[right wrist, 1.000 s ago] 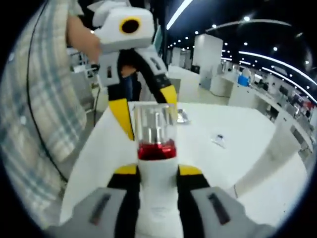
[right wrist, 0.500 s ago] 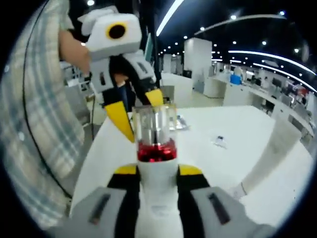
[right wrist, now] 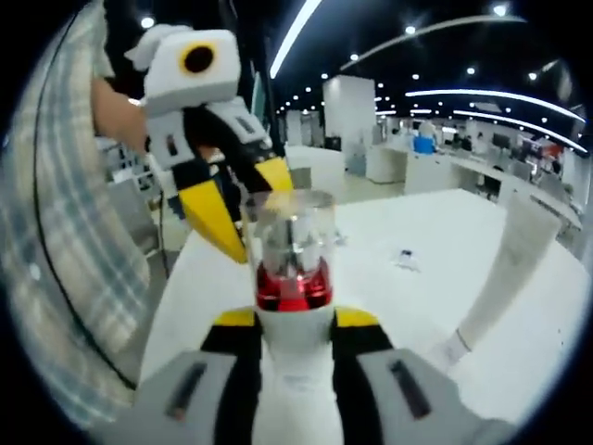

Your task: Arrange the skincare products in the storage area until every visible bottle or jar stands upright without overlapping.

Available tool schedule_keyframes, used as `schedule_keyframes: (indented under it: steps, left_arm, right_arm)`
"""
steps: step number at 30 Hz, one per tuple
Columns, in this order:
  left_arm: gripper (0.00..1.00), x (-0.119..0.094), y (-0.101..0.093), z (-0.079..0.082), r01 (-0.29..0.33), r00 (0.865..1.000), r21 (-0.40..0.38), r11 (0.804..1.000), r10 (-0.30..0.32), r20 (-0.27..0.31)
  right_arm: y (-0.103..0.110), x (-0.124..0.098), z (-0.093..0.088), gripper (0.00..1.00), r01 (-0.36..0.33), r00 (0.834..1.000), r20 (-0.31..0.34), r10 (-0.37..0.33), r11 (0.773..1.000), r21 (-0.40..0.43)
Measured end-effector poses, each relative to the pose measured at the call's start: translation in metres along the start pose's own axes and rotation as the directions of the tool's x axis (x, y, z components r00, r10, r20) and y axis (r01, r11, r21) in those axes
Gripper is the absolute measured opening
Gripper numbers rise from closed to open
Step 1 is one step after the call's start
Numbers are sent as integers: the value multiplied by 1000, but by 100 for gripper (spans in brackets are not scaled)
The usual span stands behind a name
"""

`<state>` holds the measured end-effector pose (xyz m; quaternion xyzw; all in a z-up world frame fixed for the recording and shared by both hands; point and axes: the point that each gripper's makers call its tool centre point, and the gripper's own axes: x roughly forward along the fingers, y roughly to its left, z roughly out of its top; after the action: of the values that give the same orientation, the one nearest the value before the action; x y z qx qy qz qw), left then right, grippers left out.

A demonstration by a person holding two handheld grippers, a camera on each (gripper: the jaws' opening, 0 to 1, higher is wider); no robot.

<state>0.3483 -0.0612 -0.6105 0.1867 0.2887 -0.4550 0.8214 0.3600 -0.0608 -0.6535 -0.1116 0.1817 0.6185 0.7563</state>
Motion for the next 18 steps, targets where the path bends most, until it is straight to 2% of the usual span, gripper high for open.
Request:
schedule_keyframes:
  steps: [18]
  left_arm:
    - [19,7,-6,-10,19,1000,7,1000,-18,-21]
  right_arm:
    - [5,5,-20,26,-1,999,-33,0,1000,-13]
